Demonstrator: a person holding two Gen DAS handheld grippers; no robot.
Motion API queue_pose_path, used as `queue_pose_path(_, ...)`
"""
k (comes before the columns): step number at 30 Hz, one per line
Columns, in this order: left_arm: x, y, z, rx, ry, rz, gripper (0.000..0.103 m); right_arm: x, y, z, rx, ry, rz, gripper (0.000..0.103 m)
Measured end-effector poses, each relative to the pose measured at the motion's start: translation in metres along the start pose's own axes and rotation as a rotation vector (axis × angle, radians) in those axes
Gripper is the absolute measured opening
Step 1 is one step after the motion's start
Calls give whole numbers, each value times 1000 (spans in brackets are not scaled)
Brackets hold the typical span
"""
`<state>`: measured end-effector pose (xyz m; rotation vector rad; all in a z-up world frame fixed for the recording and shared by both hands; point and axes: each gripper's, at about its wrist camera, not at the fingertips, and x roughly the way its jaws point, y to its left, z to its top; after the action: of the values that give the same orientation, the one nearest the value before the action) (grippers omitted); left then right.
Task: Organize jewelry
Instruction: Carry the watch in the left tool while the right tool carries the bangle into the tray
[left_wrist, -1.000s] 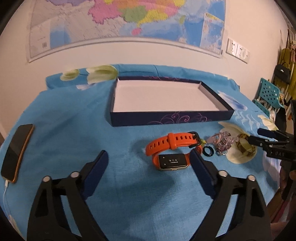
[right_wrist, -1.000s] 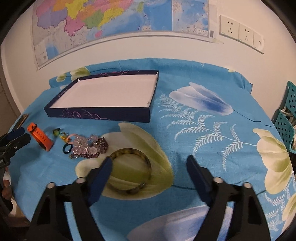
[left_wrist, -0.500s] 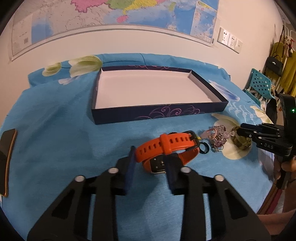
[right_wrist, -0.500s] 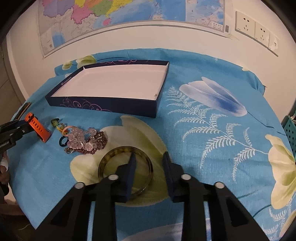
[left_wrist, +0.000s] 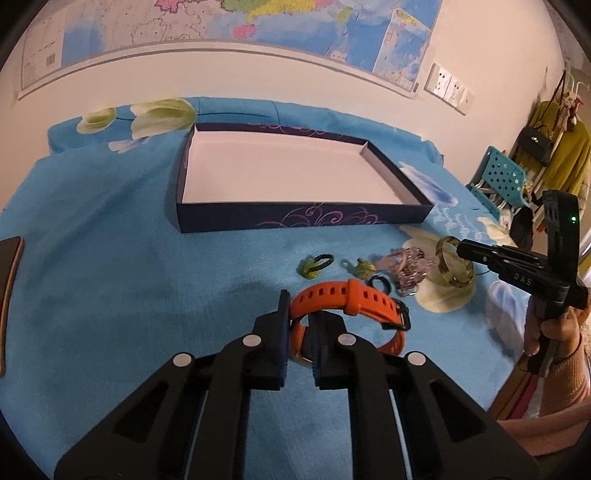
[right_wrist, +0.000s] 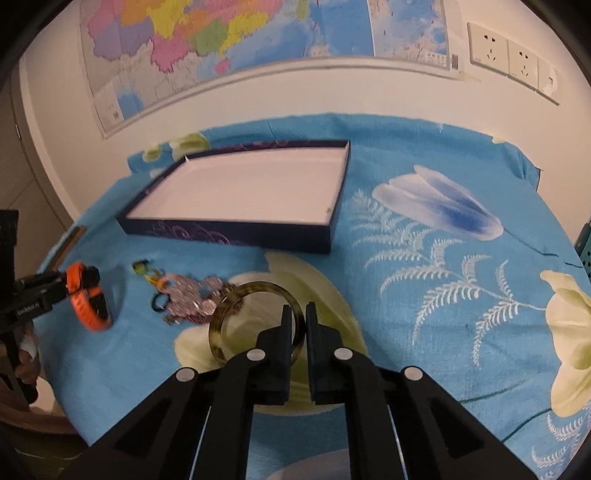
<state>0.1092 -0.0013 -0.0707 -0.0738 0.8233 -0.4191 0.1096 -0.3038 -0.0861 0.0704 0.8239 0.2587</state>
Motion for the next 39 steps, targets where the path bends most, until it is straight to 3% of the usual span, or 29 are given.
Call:
queue_pose_path(14,-9,4,63,-1,-78,-27,10,2,9,58,-41,-101,34,6)
queue_pose_path(23,34,23,110,-45,-57,22,10,33,12,100,-56,-105,35,6)
queue_pose_path(39,93,41,151,-93,14,68,10,94,18,150,-51,-65,28,6)
